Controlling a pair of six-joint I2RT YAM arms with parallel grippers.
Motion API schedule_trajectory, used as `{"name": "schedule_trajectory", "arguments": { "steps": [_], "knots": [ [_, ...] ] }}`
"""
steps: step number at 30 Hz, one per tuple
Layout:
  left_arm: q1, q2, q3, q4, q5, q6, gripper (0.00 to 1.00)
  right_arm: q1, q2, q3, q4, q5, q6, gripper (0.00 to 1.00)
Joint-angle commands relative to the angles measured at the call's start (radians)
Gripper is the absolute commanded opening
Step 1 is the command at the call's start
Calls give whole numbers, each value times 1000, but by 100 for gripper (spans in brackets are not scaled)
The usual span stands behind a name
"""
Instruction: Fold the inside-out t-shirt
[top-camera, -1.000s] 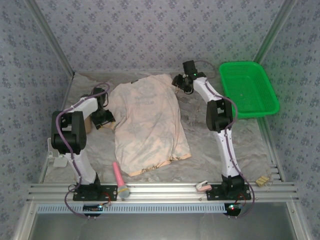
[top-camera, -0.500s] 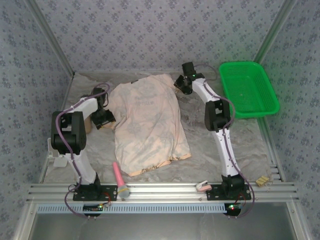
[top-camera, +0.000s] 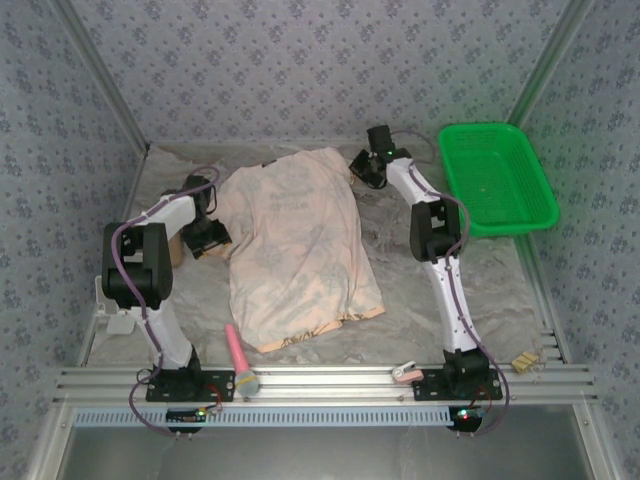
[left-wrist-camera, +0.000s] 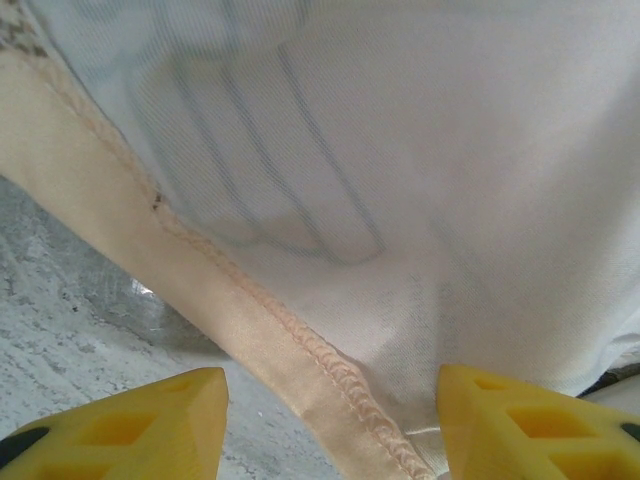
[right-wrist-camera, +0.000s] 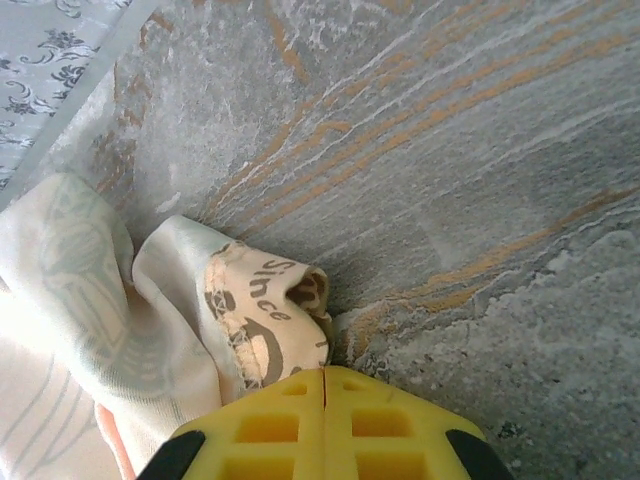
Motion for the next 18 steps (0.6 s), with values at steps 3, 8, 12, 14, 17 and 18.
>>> {"name": "schedule_trajectory", "arguments": {
  "steps": [3,8,12,14,17,18],
  "knots": [
    [7,-42,32,-25,29,3,56,-37,-143,-130,6,101,-93,0],
    [8,-52,56,-37,39,19,56,-54,-265,-274,-5,230,-151,0],
    [8,-53,67,-25,62,54,56,-74,-320,-353,-6,301,-188,0],
    [8,-40,80,-27,94,67,57,-93,-338,-379,-22,330,-227,0],
    [8,-18,95,-19,125,82,57,-124,-393,-457,-9,375,-258,0],
    [8,-9,102,-16,126,88,57,-133,-411,-486,-2,385,-268,0]
  ]
}}
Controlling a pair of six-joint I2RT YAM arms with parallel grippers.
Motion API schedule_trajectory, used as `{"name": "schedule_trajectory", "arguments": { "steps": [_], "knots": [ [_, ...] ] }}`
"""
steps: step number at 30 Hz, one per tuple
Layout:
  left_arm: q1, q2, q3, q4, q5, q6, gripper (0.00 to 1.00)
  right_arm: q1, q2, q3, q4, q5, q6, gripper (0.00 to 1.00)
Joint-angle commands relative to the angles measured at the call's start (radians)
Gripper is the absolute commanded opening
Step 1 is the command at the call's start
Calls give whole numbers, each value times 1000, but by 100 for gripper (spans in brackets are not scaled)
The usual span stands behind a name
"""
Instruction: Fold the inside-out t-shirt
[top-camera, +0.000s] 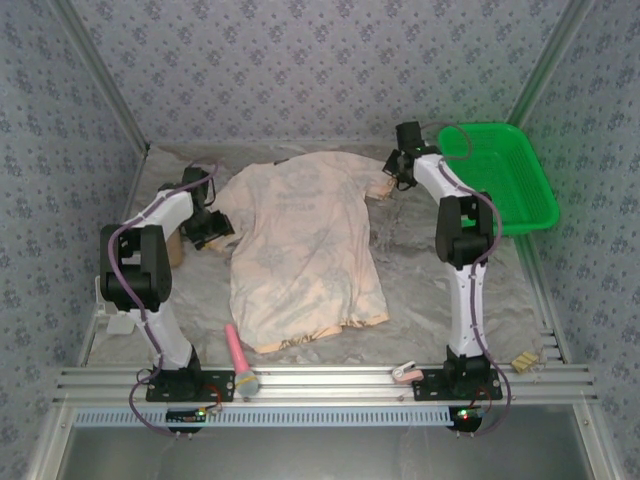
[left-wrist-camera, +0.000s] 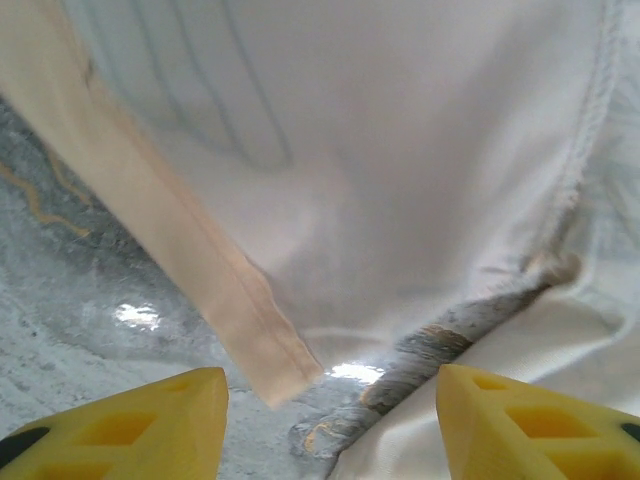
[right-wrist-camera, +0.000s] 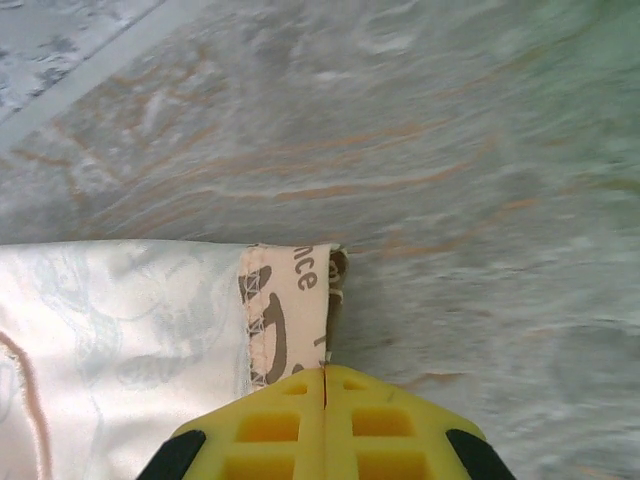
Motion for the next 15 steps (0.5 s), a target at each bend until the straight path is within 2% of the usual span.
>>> {"name": "schedule_trajectory", "arguments": {
  "steps": [1,7,11,15],
  "knots": [
    [5,22,50,-11,45,43,57,-42,-84,-86,-14,100,-74,0],
    [3,108,129,-1,48,64,57,-76,-148,-179,-7,144,-146,0],
    [2,142,183,0,22,62,57,-21,-196,-187,-55,381,-221,0],
    [3,205,272,-43,-63,58,57,12,-231,-194,-63,452,-245,0]
  ]
}}
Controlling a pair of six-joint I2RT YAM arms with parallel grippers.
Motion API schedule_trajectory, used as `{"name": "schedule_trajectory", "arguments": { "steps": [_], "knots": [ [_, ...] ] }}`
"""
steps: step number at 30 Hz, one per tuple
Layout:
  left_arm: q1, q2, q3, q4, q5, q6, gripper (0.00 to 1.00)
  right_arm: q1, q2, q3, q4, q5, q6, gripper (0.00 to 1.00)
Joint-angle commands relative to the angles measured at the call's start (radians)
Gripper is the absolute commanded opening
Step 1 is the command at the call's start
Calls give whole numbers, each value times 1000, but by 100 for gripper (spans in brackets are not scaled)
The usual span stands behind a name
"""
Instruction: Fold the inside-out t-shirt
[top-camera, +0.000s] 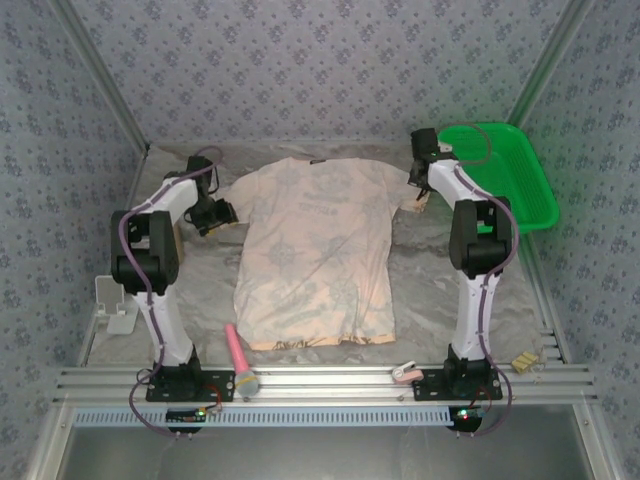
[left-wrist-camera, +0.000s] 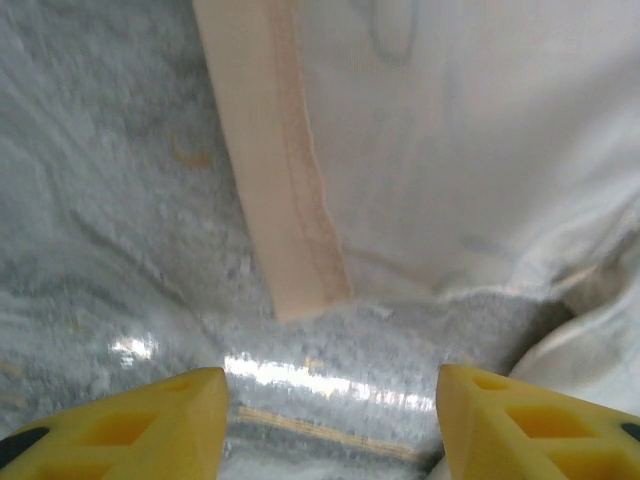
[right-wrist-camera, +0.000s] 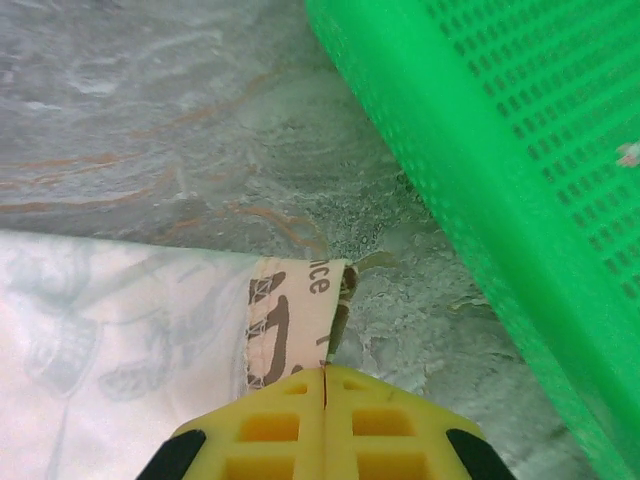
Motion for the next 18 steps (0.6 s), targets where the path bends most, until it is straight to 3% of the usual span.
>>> {"name": "schedule_trajectory", "arguments": {
  "steps": [1,5,7,12,16,18],
  "knots": [
    [2,45,92,-49,-67,9,57,32,-72,-1,-45,111,-56,0],
    [-13,-28,89,-44,4,-2,58,64,-149,-44,-60,-49,-66,34],
    [-41,-90,78,-60,13,4,59,93,-221,-102,-49,-85,-75,47],
    [-194,-213,18,-149,15,35,61,177,-458,-314,-125,-160,-29,50],
    [-386,-327,-125,-113,28,70,62,258,-681,-560,-113,-373,-73,50],
    [-487,-400,-204,-67,29,86,64,312,-812,-726,-98,-477,-167,50]
  ]
}}
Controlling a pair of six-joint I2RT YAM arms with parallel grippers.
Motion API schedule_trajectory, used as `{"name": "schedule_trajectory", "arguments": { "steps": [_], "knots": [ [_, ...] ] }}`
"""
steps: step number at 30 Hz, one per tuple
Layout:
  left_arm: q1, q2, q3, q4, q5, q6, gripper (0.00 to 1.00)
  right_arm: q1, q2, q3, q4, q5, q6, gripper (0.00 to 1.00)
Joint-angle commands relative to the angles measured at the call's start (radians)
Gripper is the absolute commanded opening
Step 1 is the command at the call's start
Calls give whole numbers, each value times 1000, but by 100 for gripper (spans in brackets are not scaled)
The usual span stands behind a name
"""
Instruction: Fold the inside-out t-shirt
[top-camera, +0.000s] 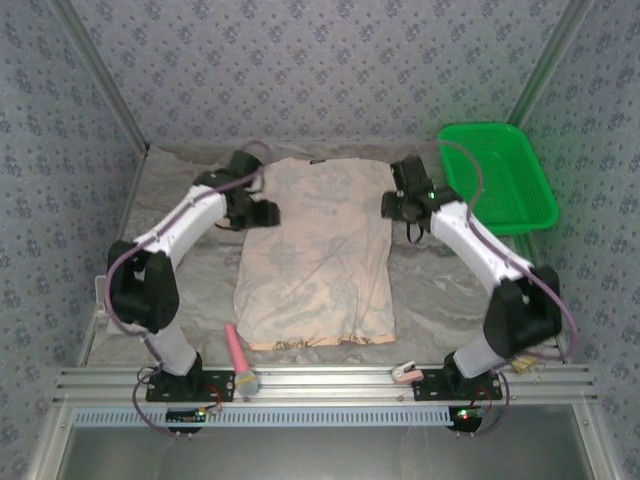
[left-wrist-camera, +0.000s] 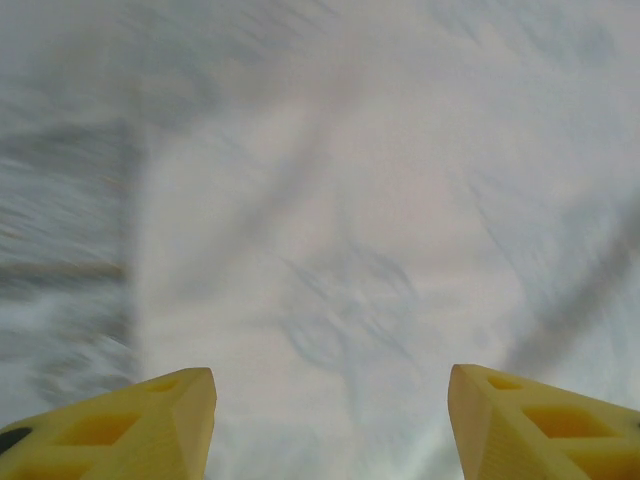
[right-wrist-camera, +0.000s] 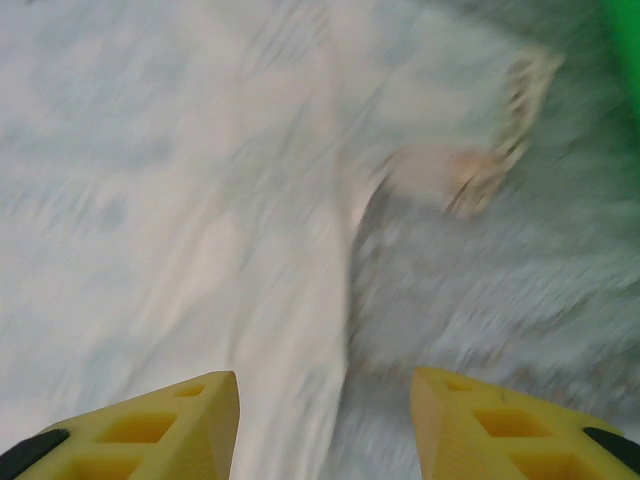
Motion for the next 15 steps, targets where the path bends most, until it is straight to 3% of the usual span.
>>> {"name": "schedule_trajectory", "arguments": {
  "steps": [1,4,7,8,9,12,15],
  "knots": [
    [-129,-104,-122,16,42,57,65,65,-163,-204,-40,-234,-151,50],
    [-220,-219,-254,136,119,93,67,137,-341,-341,-45,-298,-353,51],
    [-252,-368,-424,290,138,116,72,229,-521,-462,56,-527,-679,54],
    [-252,-424,-476,328,120,116,75,270,-576,-505,75,-580,-808,81],
    [-253,-483,-532,375,96,121,78,321,-617,-531,109,-546,-866,90],
    [-265,-623,-689,525,80,184,85,440,-673,-583,103,-561,-1128,91],
    [-286,-734,-811,609,97,296,87,544,-634,-633,173,-473,-1254,90]
  ]
}}
